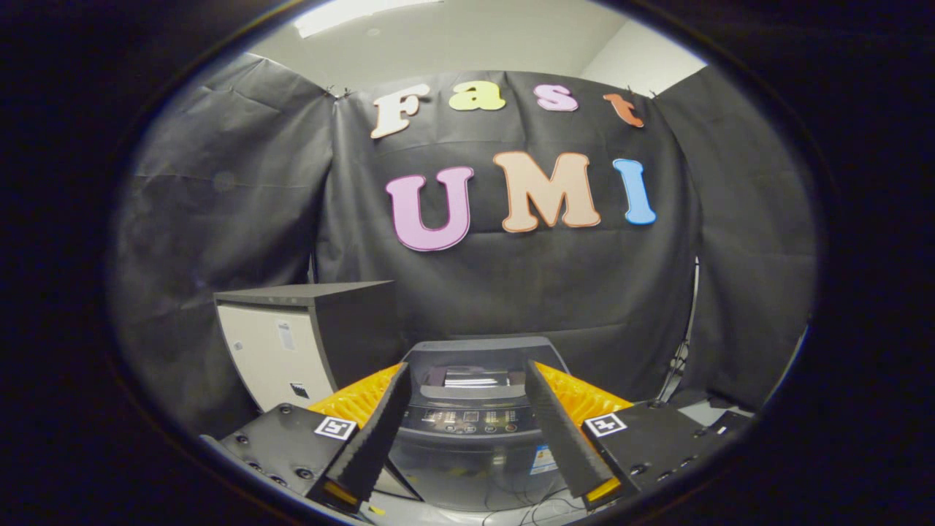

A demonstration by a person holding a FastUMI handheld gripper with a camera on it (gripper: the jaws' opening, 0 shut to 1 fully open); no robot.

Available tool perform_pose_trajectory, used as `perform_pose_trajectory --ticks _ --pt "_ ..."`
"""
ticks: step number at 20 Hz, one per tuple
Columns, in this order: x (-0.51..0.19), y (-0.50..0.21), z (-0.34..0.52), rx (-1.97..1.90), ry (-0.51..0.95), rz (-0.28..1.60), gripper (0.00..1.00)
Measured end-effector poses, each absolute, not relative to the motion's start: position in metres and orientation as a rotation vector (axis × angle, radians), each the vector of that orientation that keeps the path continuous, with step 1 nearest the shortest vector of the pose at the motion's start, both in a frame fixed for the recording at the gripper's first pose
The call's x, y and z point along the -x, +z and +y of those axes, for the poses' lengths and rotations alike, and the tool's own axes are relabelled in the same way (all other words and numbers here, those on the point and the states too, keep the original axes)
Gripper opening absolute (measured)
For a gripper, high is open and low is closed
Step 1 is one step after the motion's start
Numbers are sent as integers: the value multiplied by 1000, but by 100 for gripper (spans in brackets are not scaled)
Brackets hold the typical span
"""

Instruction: Put the clothes into the washing machine and then close the washing machine lid.

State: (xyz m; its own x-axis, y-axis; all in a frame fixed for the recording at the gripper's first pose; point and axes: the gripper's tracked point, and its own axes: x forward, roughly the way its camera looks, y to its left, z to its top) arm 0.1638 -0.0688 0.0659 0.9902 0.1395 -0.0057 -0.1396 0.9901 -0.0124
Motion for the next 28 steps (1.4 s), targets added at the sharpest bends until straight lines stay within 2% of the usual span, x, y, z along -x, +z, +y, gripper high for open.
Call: perform_pose_trajectory --ticks 4,9,14,24,28 --pt "-160 49 -73 42 146 39 98" --pt "-148 54 -43 35 272 26 98" --pt "-143 71 -50 3 293 -2 98" --pt "-138 82 -58 -87 242 -35 97" --pt "-128 81 -46 -73 283 -36 98"
